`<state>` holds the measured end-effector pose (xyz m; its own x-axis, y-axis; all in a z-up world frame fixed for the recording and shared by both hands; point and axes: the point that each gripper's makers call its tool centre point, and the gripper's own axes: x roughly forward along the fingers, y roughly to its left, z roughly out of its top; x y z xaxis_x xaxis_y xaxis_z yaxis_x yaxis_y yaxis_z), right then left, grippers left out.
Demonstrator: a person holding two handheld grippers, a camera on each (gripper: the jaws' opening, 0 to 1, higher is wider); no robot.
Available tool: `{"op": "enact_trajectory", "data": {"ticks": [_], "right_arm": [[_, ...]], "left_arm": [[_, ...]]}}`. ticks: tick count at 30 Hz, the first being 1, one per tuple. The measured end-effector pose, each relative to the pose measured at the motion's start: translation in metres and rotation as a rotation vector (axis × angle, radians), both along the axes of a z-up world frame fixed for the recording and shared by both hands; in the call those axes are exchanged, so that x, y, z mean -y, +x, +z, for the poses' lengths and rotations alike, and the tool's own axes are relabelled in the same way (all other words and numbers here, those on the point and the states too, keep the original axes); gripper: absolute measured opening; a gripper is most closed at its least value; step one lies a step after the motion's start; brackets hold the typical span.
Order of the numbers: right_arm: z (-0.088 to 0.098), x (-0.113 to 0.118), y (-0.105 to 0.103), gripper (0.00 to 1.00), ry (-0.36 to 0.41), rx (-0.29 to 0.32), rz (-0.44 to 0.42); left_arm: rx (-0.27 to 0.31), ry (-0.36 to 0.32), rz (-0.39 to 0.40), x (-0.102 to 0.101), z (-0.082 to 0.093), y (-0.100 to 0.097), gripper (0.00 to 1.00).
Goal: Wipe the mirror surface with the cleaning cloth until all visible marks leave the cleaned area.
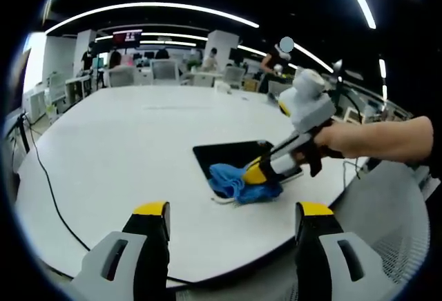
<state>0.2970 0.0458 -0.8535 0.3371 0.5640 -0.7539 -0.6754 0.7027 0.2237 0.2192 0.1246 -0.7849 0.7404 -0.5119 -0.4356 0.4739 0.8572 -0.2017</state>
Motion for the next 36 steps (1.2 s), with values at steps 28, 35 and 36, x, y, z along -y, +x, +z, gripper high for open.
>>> {"op": "enact_trajectory", "data": {"ticks": [28,35,36], "right_arm": [[-0.001,0.006,-0.006,0.03,-0.125,0.07,0.15],[-0.001,0.015,-0.007,0.03,-0.134,0.066,0.145],[-0.002,0.017,-0.008,0.03,-0.139,0.069,0.148]], "left_arm": [[-0.01,0.002,0.001,0.001,-0.001,-0.001,0.72],[-0.01,0.0,-0.006,0.002,-0.001,-0.002,0.72],[-0.009,-0.003,-0.007,0.002,-0.001,-0.002,0.72]]}}
